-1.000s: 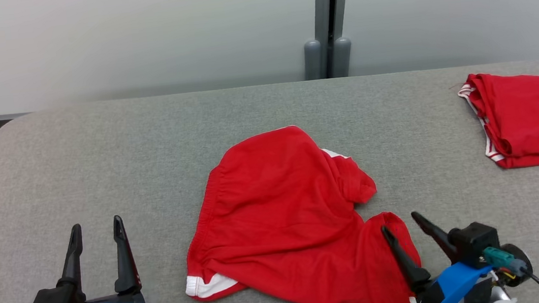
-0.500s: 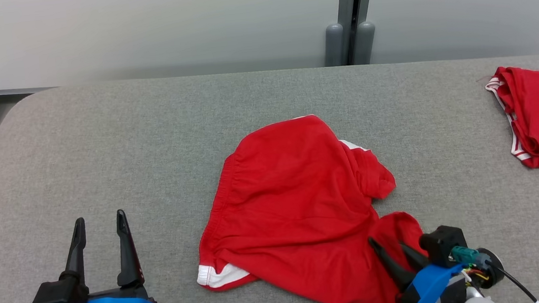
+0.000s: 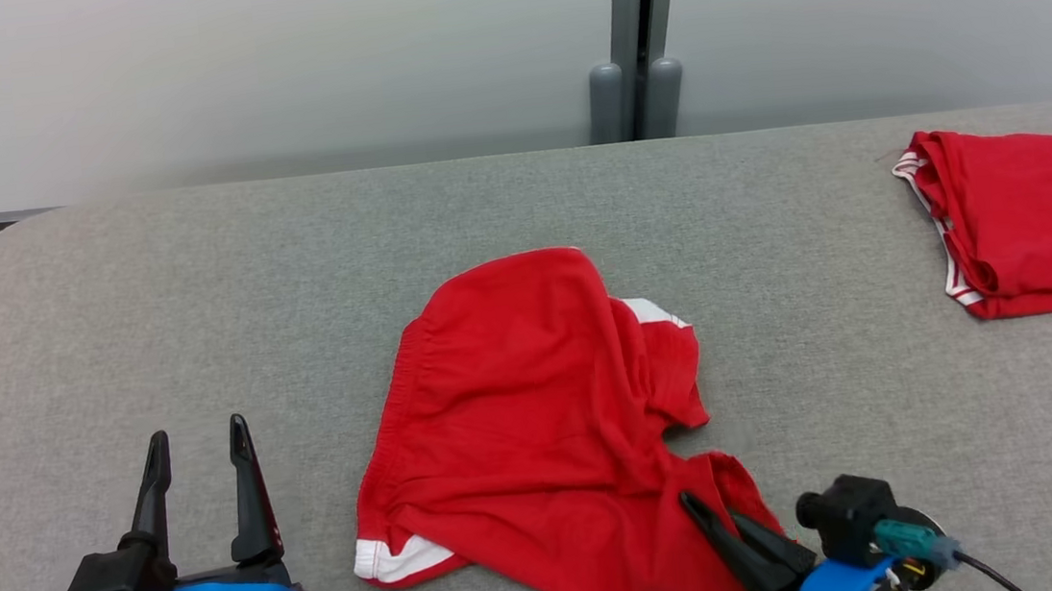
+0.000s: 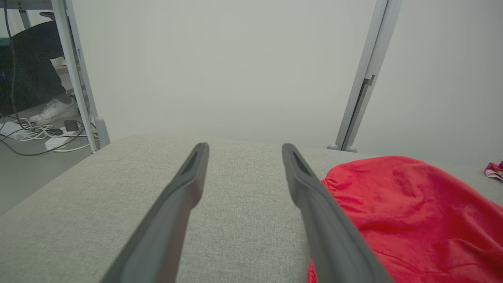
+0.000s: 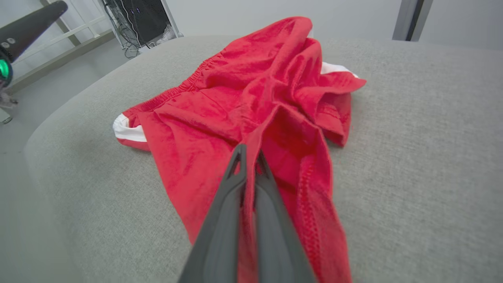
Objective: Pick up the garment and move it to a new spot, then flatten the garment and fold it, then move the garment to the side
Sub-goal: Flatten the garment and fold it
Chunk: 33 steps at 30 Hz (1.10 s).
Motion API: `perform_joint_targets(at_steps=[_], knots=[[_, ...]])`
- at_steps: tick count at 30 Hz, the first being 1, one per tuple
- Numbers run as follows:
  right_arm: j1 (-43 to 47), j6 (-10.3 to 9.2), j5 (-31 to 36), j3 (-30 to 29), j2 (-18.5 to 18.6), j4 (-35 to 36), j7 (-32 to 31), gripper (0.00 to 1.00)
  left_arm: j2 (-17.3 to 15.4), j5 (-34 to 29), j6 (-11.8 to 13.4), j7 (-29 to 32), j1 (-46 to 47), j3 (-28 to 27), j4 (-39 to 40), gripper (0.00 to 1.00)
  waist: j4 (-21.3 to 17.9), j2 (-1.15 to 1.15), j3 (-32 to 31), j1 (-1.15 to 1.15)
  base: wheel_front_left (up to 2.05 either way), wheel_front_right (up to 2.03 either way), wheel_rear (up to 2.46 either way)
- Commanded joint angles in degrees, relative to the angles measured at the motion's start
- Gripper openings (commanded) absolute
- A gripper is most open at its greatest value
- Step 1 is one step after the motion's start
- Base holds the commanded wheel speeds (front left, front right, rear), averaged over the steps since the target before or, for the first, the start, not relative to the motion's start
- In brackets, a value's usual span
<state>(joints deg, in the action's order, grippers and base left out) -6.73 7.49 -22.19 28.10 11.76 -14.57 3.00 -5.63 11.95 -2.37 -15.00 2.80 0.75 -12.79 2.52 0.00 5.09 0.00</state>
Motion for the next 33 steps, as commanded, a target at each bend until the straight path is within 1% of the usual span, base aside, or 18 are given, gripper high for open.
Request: perform_joint_targets(at_steps=[1,4,8,12,15,19,22,27,28,33], knots=[[1.17,0.01,-0.02,-0.19,0.98,1.69,-0.75,0.00,-0.05,-0.41,-0.18,-0.24,0.59,-0.26,-0.02,1.00,-0.41,0.00,-0.02,0.00,0.00,0.00,0.00],[3.04,0.02,-0.35,-1.40,1.26,4.78,-2.04,0.00,0.11,-0.53,-0.45,-0.24,0.62,-0.51,0.08,1.00,-1.07,0.00,0.16,0.00,0.00,0.00,0.00],[3.93,0.02,0.48,-3.68,1.16,6.81,-2.92,0.00,0.34,-0.78,-0.61,-0.24,0.79,-0.81,0.01,1.00,-1.50,0.00,0.44,0.00,0.00,0.00,0.00],[2.12,0.01,0.63,-6.15,1.22,7.76,-3.28,0.00,0.55,-1.01,-0.98,-0.24,1.27,-1.05,0.16,1.00,-1.58,0.00,0.97,0.00,0.00,0.00,0.00],[0.05,0.01,0.35,-8.37,1.26,7.03,-3.55,0.00,0.70,-1.18,-1.11,-0.24,1.56,-1.05,0.18,1.00,-1.19,0.00,1.53,0.00,0.00,0.00,0.00],[-3.57,0.02,-0.13,-10.90,1.94,3.76,-3.58,0.00,1.03,-1.41,-1.31,-0.24,2.61,-1.01,0.06,1.00,0.02,0.00,2.46,0.00,0.00,0.00,0.00],[-6.79,0.01,-0.46,-12.08,2.41,0.06,-3.30,0.00,1.31,-1.48,-1.50,-0.24,3.23,-0.74,-0.18,1.00,1.20,0.00,3.13,0.00,0.00,0.00,0.00],[-12.41,0.01,-0.80,-12.79,3.25,-7.19,-2.80,0.00,1.71,-1.43,-1.66,-0.24,4.06,-0.49,-0.51,1.00,3.20,0.00,4.09,0.00,0.00,0.00,0.00],[-12.41,0.01,-0.80,-12.79,3.25,-7.19,-2.80,0.00,1.71,-1.43,-1.66,-0.24,4.06,-0.49,-0.51,1.00,3.20,0.00,4.09,0.00,0.00,0.00,0.00],[-18.79,0.01,-1.06,-12.90,4.34,-15.16,-1.63,0.00,2.02,-1.46,-2.05,-0.24,5.12,-0.28,-0.66,1.00,4.81,0.00,5.49,0.00,0.00,0.00,0.00]])
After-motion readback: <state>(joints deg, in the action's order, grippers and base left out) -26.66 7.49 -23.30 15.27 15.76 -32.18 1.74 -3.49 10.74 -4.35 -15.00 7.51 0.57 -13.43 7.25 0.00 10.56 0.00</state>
